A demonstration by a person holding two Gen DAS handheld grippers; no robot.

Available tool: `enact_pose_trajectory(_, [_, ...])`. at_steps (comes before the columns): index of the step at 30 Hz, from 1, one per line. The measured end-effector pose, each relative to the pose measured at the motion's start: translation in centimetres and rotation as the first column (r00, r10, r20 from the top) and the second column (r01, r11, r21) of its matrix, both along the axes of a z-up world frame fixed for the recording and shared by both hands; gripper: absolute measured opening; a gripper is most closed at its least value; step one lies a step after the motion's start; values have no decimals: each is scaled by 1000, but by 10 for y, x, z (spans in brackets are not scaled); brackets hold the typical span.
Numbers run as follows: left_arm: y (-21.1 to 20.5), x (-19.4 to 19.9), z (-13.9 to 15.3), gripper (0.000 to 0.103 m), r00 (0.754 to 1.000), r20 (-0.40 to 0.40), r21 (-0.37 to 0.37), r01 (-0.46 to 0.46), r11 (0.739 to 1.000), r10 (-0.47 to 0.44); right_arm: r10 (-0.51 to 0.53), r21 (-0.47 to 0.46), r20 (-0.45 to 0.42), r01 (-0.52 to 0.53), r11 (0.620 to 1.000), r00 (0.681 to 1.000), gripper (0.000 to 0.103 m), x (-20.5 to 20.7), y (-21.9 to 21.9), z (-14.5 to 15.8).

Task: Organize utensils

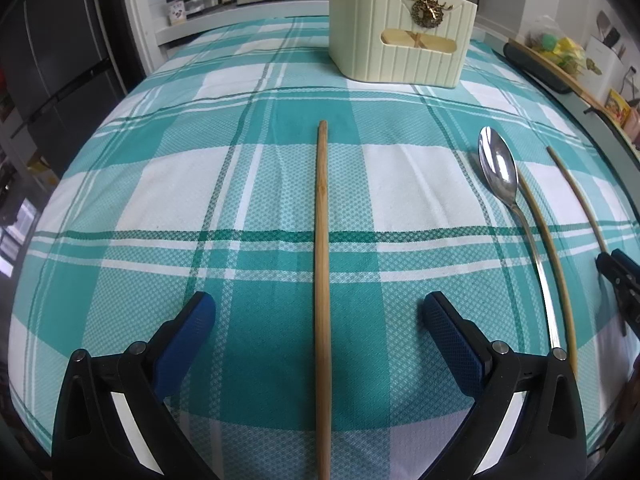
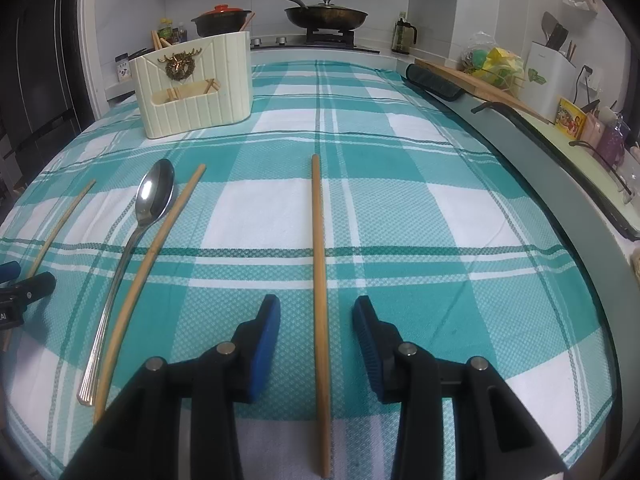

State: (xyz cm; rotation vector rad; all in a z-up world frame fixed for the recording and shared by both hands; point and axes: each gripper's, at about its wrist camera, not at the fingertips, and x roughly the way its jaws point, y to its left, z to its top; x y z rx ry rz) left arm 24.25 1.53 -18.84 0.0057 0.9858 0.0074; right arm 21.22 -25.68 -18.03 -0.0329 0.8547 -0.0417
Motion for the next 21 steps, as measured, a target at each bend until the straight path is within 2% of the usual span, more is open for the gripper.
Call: enact_pose_trajectory(21, [-1, 0, 1, 102, 1000, -4, -7, 16, 1000, -16, -2, -7, 3, 3, 1000, 1000, 39, -1, 1, 0])
